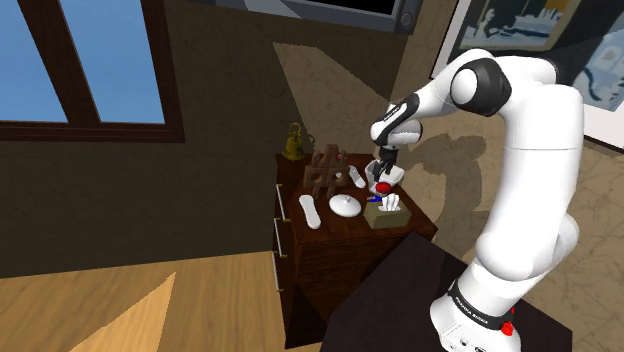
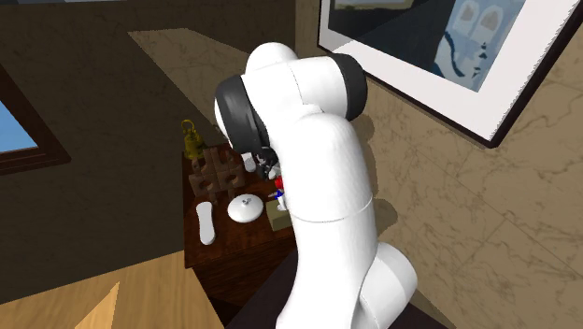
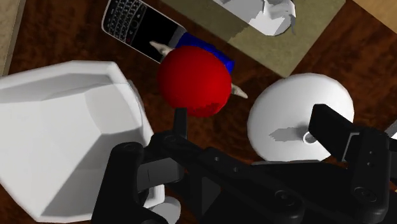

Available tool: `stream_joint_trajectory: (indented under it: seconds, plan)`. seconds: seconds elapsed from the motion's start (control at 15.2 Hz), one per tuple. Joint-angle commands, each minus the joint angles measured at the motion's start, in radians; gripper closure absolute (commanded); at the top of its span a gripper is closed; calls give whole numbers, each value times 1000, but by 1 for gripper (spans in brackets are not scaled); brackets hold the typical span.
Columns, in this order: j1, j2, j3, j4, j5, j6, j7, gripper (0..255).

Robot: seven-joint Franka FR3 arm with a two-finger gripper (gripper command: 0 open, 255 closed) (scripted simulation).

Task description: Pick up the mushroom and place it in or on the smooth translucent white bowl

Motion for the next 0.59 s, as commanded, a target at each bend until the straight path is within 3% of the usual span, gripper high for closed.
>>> stream_joint_trajectory:
  seconds: [0.0,0.13,0.53]
  plan:
    - [-31,79,10,65,27,10,-27,0]
    - [-61,154,21,135,48,13,-47,0]
    - [-79,213,37,150,64,58,-58,0]
